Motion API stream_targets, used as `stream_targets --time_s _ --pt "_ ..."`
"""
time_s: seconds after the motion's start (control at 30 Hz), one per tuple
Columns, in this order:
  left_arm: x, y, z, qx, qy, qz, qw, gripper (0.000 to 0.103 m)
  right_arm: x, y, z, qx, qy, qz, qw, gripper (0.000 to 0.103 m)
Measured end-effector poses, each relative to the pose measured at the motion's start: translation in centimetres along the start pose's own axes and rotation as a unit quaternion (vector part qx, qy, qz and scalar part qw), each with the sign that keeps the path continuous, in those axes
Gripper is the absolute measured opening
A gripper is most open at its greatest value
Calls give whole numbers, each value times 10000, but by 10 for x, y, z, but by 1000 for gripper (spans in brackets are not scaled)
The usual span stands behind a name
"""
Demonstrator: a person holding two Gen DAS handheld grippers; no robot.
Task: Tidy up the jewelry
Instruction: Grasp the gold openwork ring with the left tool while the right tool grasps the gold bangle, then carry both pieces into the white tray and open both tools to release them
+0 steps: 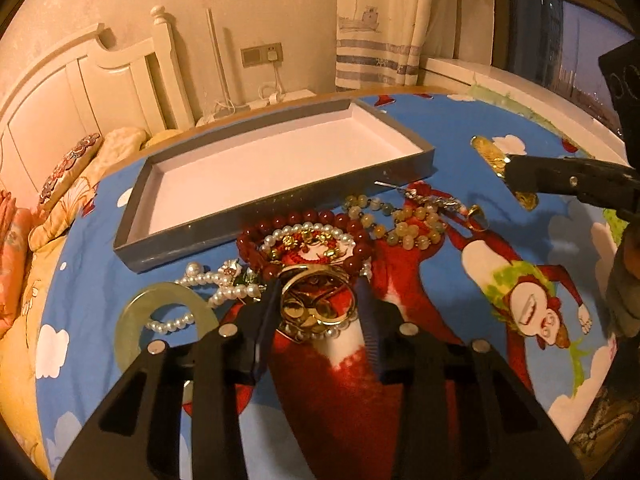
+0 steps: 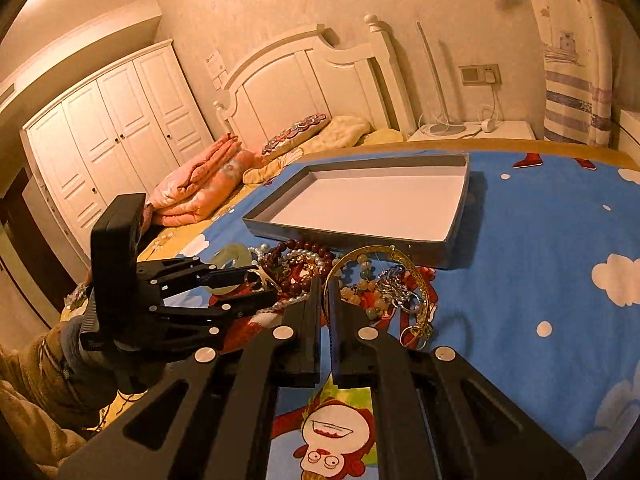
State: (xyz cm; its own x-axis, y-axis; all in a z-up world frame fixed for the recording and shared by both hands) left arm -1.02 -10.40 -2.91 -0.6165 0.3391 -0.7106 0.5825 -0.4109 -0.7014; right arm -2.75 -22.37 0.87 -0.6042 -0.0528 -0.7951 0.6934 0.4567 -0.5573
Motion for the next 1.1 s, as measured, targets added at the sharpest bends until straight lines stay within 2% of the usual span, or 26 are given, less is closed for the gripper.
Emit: stream_targets --time_s 0.13,0.33,0.63,0.83,1.1 --pt "-3 -16 8 206 -18 220 9995 37 1 -4 5 2 55 50 10000 5" --pt "-16 -44 18 291 10 615 9977 37 2 -6 8 -4 141 87 9999 5" --pt "-29 -47 7 232 -16 735 9970 37 -5 2 5 137 54 62 9999 5" --pt "-47 -40 -12 102 -76 745 9971 37 -27 18 0 378 -239 -2 9990 5" --pt "-84 -25 -55 -189 -397 676 9967 37 -78 69 -4 966 -793 -300 9917 5"
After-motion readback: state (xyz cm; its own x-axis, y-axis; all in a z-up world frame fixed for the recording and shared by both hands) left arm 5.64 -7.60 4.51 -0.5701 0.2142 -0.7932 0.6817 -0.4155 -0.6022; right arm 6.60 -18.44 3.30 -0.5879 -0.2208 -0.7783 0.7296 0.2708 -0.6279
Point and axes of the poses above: each gripper's, at about its wrist camera, not at the fingertips, and y roughly the way its jaws point, z to its right, x to its underside, the point moved 7 cm from there along y, roughly the way its jaws point, and after that the axes turned 11 degrees about x, right-handed, at the moved point
